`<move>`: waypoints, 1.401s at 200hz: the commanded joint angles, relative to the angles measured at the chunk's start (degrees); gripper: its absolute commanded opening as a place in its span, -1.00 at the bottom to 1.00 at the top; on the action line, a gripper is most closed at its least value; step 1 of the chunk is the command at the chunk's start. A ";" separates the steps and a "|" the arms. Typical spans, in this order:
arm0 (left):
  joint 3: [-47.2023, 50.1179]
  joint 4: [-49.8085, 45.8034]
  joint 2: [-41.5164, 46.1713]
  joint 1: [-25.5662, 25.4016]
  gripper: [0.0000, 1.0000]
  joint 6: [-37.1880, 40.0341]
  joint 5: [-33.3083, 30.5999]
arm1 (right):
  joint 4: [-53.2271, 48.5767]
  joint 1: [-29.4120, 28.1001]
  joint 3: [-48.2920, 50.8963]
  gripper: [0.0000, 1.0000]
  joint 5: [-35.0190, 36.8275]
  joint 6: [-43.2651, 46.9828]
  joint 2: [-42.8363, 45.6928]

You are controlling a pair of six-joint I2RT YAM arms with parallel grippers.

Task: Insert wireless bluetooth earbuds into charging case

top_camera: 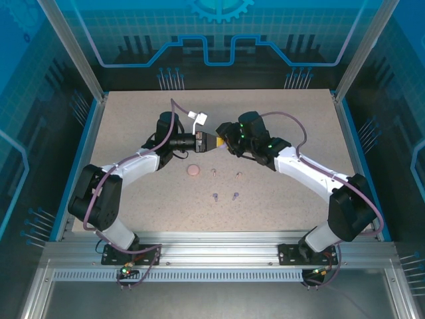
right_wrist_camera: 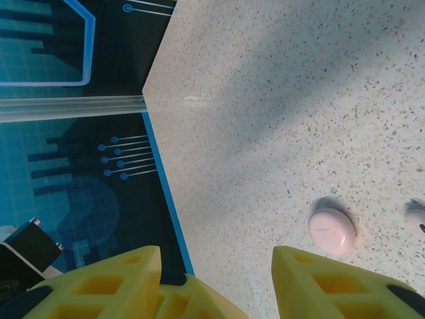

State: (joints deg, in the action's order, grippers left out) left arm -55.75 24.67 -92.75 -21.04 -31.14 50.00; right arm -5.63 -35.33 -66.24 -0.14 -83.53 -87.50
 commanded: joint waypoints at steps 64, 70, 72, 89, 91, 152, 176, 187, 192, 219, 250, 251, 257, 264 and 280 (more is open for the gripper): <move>5.03 11.28 1.85 -0.31 -0.45 -3.80 -9.06 | -3.06 -2.44 1.85 -0.51 8.39 -8.11 1.26; 5.41 11.82 1.92 -0.32 -0.44 -4.06 -9.58 | -3.20 -2.46 1.98 -0.51 8.73 -8.38 1.36; 5.52 11.94 2.02 -0.32 -0.44 -4.16 -9.64 | -3.24 -2.51 1.99 -0.51 8.84 -8.47 1.37; 6.33 13.66 2.09 -0.32 -0.44 -5.07 -10.56 | -3.60 -2.55 2.17 -0.51 9.45 -9.11 1.55; 6.43 13.94 2.08 -0.32 -0.44 -5.25 -10.67 | -3.64 -2.55 2.14 -0.51 9.46 -9.18 1.55; 9.75 19.94 2.57 -0.29 -0.43 -8.59 -14.48 | -4.13 -2.77 2.58 -0.52 10.91 -10.68 1.63; 9.67 20.18 2.66 -0.32 -0.66 -8.68 -14.40 | -4.22 -2.81 2.60 -0.52 11.13 -10.78 1.64; 9.60 20.24 2.65 -0.32 -0.77 -8.76 -14.49 | -4.22 -2.81 2.66 -0.52 11.27 -10.87 1.64; 9.60 20.40 2.62 -0.32 -0.83 -8.92 -14.49 | -4.24 -2.81 2.69 -0.52 11.31 -10.82 1.64; 9.64 20.97 2.49 -0.28 -1.00 -9.39 -14.67 | -3.55 -2.69 2.69 -0.43 11.49 -10.56 1.64; 9.39 19.83 2.92 -0.31 -1.00 -8.72 -13.95 | -1.93 -0.12 3.09 0.63 11.52 -3.08 4.61; 9.37 19.77 2.97 -0.31 -1.00 -8.65 -13.91 | -1.97 0.07 3.11 0.64 11.50 -2.71 4.75; 9.16 19.18 3.07 -0.31 -1.00 -8.23 -13.50 | -2.54 0.88 3.20 0.68 11.42 0.09 6.03; 8.91 18.25 3.22 -0.27 -1.00 -7.67 -13.03 | -2.97 1.97 3.61 0.72 11.28 3.19 7.58; 8.17 16.64 3.30 -0.23 -1.00 -6.62 -11.54 | -2.69 5.38 5.10 0.74 7.96 11.83 10.97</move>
State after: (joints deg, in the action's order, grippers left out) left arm -46.33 42.26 -91.48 -21.45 -40.38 37.85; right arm -7.11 -34.46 -62.83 8.95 -85.25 -82.78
